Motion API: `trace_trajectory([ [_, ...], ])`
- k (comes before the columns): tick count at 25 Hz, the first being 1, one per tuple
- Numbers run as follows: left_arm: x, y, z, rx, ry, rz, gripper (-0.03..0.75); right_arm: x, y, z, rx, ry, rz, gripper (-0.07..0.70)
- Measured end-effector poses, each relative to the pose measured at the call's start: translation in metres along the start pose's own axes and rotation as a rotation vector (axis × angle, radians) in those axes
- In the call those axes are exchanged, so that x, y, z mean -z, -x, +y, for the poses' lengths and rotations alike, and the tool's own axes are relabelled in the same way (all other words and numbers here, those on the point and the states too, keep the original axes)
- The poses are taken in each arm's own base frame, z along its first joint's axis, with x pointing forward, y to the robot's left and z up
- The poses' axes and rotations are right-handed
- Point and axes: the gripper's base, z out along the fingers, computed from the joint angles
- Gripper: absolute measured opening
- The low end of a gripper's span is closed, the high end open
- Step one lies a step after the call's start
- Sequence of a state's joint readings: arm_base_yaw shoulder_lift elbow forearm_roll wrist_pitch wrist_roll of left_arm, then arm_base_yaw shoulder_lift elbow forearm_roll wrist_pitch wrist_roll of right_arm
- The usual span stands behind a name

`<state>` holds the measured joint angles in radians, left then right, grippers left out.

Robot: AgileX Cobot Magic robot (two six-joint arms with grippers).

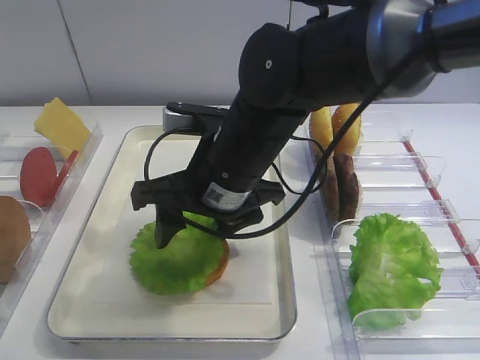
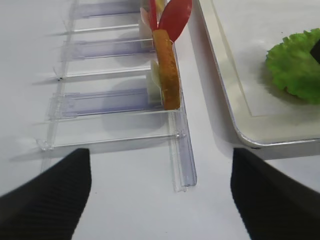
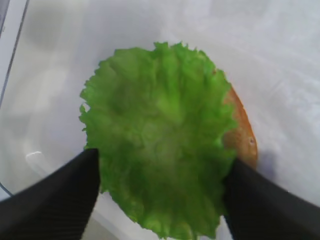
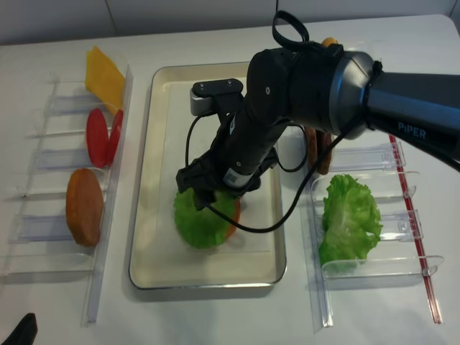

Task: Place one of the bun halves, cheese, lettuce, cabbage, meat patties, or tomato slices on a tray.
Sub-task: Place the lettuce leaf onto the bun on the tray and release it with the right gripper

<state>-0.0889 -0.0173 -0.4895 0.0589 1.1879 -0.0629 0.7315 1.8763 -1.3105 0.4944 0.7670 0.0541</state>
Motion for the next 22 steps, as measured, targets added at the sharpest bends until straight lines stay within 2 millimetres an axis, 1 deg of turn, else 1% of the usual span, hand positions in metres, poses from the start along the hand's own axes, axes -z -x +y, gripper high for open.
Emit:
trace_trajectory([
  [2,0.0,0.0,0.0,0.0,0.0,0.0,0.537,0.0,0.0,0.0,0.002,0.0,0.0,0.589],
  [4,0.0,0.0,0.0,0.0,0.0,0.0,0.537,0.0,0.0,-0.001,0.011,-0.009,0.0,0.614],
  [6,0.0,0.0,0.0,0.0,0.0,0.0,0.537,0.0,0.0,-0.002,0.029,-0.027,0.002,0.623],
  [15,0.0,0.0,0.0,0.0,0.0,0.0,0.536,0.001,-0.001,-0.011,0.125,-0.123,0.018,0.625],
  [18,0.0,0.0,0.0,0.0,0.0,0.0,0.536,0.008,0.004,-0.011,0.161,-0.171,0.023,0.621],
  [22,0.0,0.0,0.0,0.0,0.0,0.0,0.536,0.027,0.018,-0.003,0.225,-0.219,0.016,0.612],
])
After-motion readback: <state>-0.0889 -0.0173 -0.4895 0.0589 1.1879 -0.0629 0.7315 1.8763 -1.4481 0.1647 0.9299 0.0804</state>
